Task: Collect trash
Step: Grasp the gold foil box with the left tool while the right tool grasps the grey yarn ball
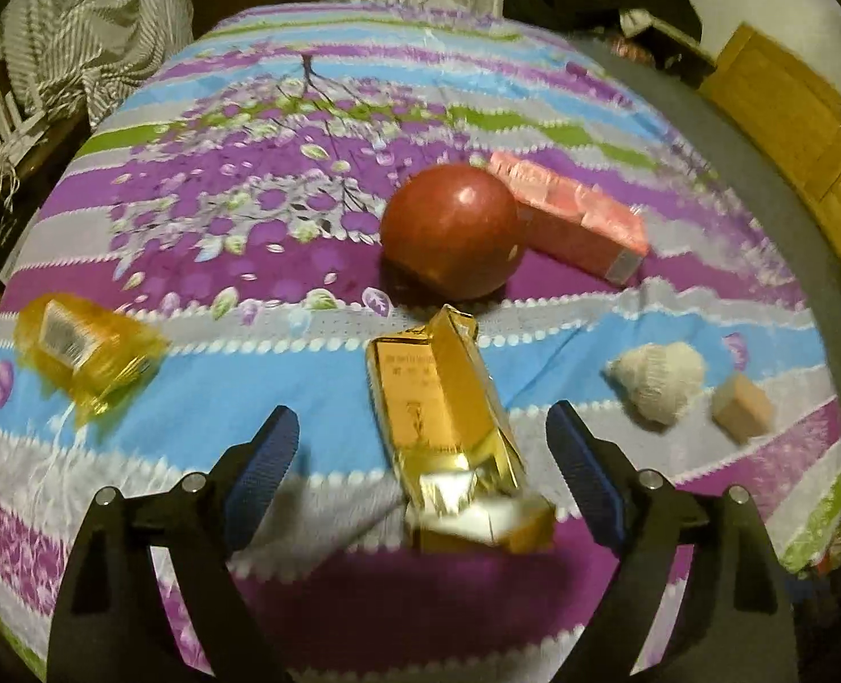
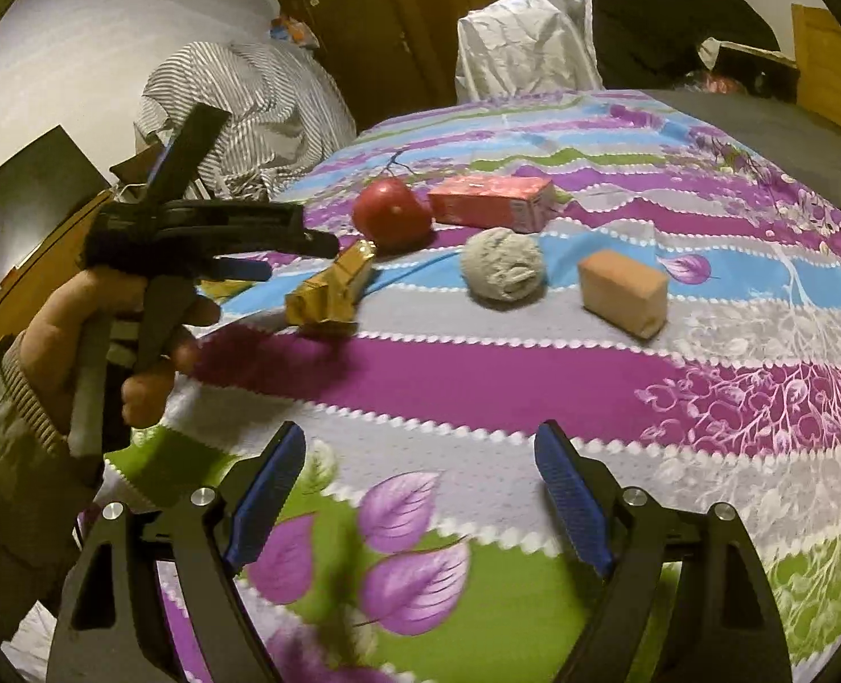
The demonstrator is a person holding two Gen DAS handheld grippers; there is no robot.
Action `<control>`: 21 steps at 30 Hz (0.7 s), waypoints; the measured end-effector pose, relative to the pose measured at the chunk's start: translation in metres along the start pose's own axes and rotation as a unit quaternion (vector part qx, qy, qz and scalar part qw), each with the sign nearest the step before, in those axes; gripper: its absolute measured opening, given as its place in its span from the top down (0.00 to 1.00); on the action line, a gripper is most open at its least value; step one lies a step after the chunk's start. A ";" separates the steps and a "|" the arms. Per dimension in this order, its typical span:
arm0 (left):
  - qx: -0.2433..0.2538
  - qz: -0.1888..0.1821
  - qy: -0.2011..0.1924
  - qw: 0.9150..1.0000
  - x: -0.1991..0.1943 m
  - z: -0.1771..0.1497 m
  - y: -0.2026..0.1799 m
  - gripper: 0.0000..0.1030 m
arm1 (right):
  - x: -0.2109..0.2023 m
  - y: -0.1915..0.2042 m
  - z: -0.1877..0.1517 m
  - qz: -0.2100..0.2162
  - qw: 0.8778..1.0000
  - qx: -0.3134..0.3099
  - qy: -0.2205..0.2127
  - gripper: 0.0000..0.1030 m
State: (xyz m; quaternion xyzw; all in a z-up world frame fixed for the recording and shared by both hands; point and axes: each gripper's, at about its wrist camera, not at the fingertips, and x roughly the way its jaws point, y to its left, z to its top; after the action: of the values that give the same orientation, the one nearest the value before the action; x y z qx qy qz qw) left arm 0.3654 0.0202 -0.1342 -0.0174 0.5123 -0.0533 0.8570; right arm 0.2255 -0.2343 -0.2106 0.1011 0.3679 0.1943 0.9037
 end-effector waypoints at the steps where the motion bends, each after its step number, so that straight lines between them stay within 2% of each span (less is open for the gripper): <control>1: 0.004 0.007 0.003 1.000 0.005 0.002 -0.002 0.17 | 0.001 -0.002 0.005 -0.003 1.000 -0.004 -0.002 0.19; 5: 0.012 0.031 0.009 0.999 0.020 0.002 -0.004 0.17 | 0.011 -0.010 0.033 -0.012 0.999 -0.032 -0.008 0.19; 8: 0.007 0.034 0.008 0.999 0.027 0.002 -0.002 0.19 | 0.037 -0.015 0.057 -0.025 0.998 -0.064 0.008 0.19; 11: 0.006 0.036 0.001 0.999 0.028 0.002 -0.002 0.28 | 0.065 -0.021 0.078 -0.030 0.996 -0.078 0.029 0.19; 15: 0.014 0.038 -0.008 0.999 0.028 0.002 -0.003 0.46 | 0.099 -0.023 0.098 -0.047 0.992 -0.104 0.054 0.19; 20: 0.011 0.028 -0.018 0.999 0.027 0.001 0.001 0.49 | 0.141 -0.020 0.111 -0.074 0.981 -0.146 0.100 0.19; 21: 0.011 0.028 -0.019 0.999 0.027 0.000 0.001 0.49 | 0.146 -0.021 0.110 -0.078 0.980 -0.148 0.106 0.22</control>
State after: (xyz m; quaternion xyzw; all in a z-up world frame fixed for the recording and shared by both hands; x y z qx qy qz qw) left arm 0.3785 0.0184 -0.1579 0.0053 0.4954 -0.0349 0.8680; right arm 0.4048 -0.1957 -0.2312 -0.0843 0.4358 0.1848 0.8768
